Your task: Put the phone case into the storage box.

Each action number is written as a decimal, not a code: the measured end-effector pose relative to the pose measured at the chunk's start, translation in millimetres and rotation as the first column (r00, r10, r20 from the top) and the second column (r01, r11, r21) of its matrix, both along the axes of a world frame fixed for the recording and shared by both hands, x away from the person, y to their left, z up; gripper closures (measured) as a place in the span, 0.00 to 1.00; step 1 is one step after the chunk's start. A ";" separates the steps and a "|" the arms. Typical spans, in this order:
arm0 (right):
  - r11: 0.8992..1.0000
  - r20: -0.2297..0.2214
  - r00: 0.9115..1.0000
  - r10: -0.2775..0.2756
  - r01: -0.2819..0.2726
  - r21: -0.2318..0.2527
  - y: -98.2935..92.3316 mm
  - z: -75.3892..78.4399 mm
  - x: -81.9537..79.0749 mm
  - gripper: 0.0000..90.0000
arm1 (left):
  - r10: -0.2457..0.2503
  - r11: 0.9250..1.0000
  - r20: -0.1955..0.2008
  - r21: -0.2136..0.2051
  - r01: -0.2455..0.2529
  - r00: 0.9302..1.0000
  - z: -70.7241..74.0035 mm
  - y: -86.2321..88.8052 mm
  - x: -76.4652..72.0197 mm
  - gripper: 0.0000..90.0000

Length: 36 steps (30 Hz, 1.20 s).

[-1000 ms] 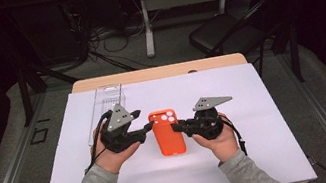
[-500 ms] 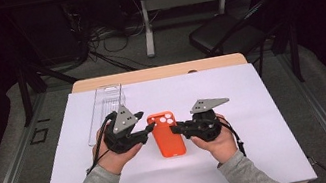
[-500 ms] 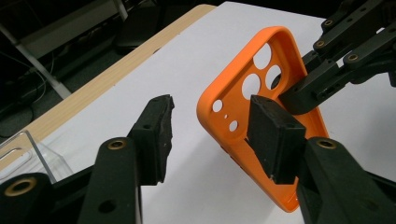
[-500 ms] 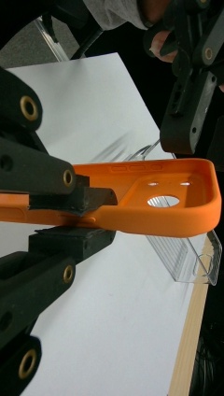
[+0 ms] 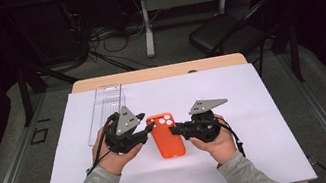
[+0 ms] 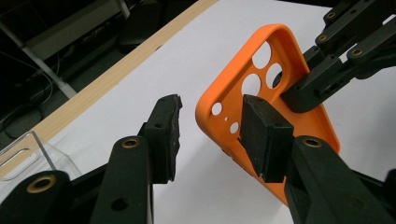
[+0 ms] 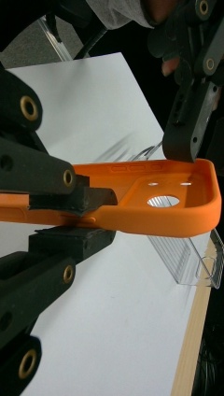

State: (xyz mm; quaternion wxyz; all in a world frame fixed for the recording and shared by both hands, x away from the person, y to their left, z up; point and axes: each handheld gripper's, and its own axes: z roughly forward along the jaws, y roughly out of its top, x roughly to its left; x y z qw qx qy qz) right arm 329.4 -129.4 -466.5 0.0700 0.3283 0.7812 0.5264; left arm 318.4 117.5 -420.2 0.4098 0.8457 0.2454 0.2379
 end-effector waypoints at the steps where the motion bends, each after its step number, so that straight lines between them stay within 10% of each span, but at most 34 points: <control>1: 1.000 0.001 1.000 0.002 -0.002 -0.002 0.5 -0.3 0.0 0.91 | -0.003 1.000 0.002 0.000 0.003 1.000 -0.2 -0.1 0.0 0.66; 36: 0.999 -0.005 0.999 0.033 -0.033 -0.028 6.9 -4.1 -0.9 0.91 | -0.012 0.997 -0.024 0.076 0.014 1.000 -5.1 -2.0 2.4 0.86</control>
